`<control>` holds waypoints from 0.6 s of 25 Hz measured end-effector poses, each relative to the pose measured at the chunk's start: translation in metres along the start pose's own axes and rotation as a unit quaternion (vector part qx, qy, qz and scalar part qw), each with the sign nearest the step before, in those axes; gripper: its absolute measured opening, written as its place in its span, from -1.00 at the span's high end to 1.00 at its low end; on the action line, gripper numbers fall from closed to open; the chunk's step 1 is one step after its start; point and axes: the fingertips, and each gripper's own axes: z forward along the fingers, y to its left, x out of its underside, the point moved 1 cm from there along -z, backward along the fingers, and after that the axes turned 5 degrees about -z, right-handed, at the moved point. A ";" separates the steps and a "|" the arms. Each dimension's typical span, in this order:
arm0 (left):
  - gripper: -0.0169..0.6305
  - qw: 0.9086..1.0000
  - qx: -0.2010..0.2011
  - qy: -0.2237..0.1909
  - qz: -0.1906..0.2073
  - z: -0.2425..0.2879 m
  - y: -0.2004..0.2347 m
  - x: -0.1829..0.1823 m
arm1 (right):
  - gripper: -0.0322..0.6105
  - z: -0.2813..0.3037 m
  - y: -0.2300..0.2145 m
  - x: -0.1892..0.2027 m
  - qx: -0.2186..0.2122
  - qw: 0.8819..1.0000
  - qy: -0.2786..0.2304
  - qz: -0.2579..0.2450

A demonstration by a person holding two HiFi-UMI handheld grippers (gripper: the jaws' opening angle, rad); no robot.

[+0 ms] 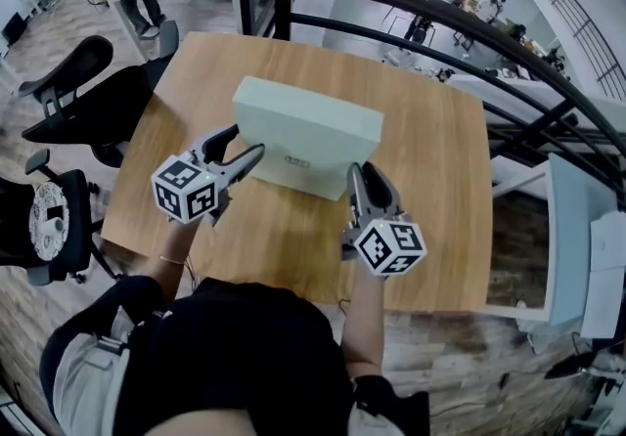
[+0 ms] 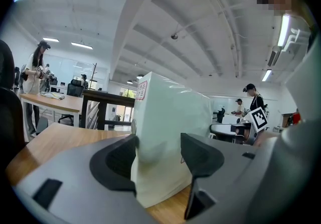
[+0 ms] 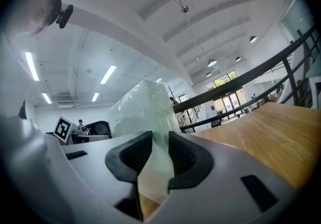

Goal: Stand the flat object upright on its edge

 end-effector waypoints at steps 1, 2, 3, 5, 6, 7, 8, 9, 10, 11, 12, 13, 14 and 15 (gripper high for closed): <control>0.11 1.000 0.001 0.001 0.000 -0.001 0.000 0.000 | 0.62 0.000 0.000 0.000 0.000 1.000 0.002 -0.003; 0.11 1.000 0.002 0.003 0.001 -0.001 -0.001 0.000 | 0.62 -0.001 0.001 0.000 0.000 1.000 0.004 -0.006; 0.11 1.000 0.003 0.004 0.001 -0.002 -0.001 0.000 | 0.62 -0.001 0.001 0.000 0.000 1.000 0.007 -0.009; 0.11 1.000 0.002 0.007 0.003 -0.002 0.000 0.000 | 0.62 -0.001 0.003 0.000 -0.001 1.000 0.010 -0.011; 0.11 1.000 0.001 0.008 0.004 -0.003 0.000 0.000 | 0.62 -0.001 0.003 -0.001 -0.001 1.000 0.010 -0.011; 0.11 1.000 0.001 0.009 0.006 -0.003 0.000 0.000 | 0.62 -0.002 0.003 -0.001 -0.001 1.000 0.009 -0.011; 0.11 1.000 0.001 0.011 0.007 -0.003 -0.001 0.001 | 0.62 -0.002 0.004 -0.002 -0.001 1.000 0.008 -0.012; 0.11 1.000 0.001 0.012 0.007 -0.003 -0.001 0.001 | 0.61 -0.003 0.004 -0.002 0.000 1.000 0.008 -0.013; 0.11 1.000 0.001 0.013 0.006 -0.004 -0.002 0.001 | 0.61 -0.004 0.005 -0.002 0.000 1.000 0.008 -0.014; 0.11 1.000 0.002 0.013 0.006 -0.005 -0.002 0.002 | 0.61 -0.004 0.006 -0.002 0.000 1.000 0.009 -0.014; 0.11 1.000 0.002 0.013 0.005 -0.006 -0.002 0.002 | 0.61 -0.005 0.006 -0.002 0.000 1.000 0.009 -0.014; 0.11 1.000 0.003 0.013 0.004 -0.007 -0.003 0.002 | 0.61 -0.006 0.007 -0.002 0.000 1.000 0.009 -0.013; 0.11 1.000 0.004 0.012 0.003 -0.008 -0.003 0.003 | 0.61 -0.007 0.008 -0.002 -0.001 1.000 0.008 -0.012; 0.11 1.000 0.005 0.012 0.001 -0.009 -0.003 0.003 | 0.61 -0.008 0.009 -0.002 -0.001 1.000 0.006 -0.011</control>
